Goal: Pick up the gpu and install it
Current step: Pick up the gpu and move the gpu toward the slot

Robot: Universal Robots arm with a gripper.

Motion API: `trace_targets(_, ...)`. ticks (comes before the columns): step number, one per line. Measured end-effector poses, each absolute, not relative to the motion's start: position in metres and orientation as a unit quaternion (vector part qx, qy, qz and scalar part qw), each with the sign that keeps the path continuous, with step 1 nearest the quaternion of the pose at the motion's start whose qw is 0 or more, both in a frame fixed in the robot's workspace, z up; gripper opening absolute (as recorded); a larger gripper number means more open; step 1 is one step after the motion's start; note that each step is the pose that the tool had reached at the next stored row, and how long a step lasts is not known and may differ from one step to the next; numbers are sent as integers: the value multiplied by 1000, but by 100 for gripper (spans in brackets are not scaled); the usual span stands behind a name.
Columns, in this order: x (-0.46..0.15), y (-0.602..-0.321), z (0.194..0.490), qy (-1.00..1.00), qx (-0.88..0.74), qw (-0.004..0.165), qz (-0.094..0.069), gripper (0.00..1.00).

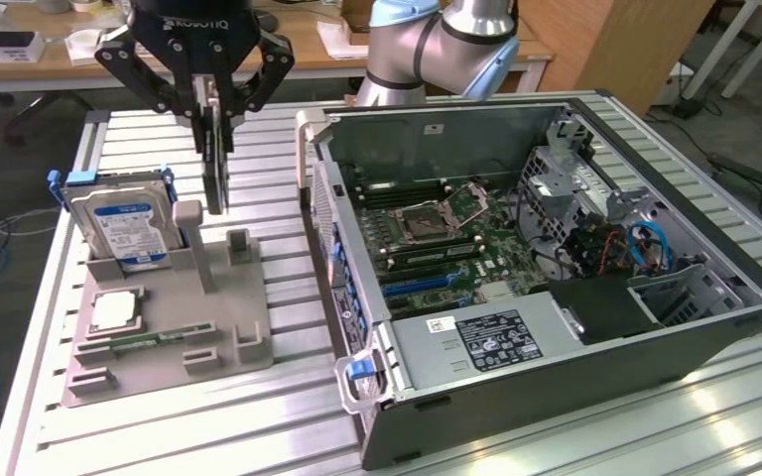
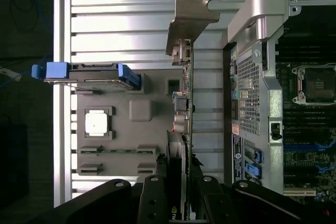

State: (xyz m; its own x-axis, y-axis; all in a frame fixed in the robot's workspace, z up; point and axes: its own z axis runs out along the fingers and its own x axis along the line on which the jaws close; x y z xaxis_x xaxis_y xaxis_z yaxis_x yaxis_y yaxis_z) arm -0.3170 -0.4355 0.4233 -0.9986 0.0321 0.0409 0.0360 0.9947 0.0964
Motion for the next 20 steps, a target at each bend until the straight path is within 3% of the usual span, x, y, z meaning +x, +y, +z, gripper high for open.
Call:
trace_targets(8, -312, -435, 423, -999, -17, 20, -47, 27)
trace_targets(15, -307, -436, 423, -999, -17, 19, -30, 27)
trace_targets(20, -305, -436, 423, -999, -17, 19, -29, 27)
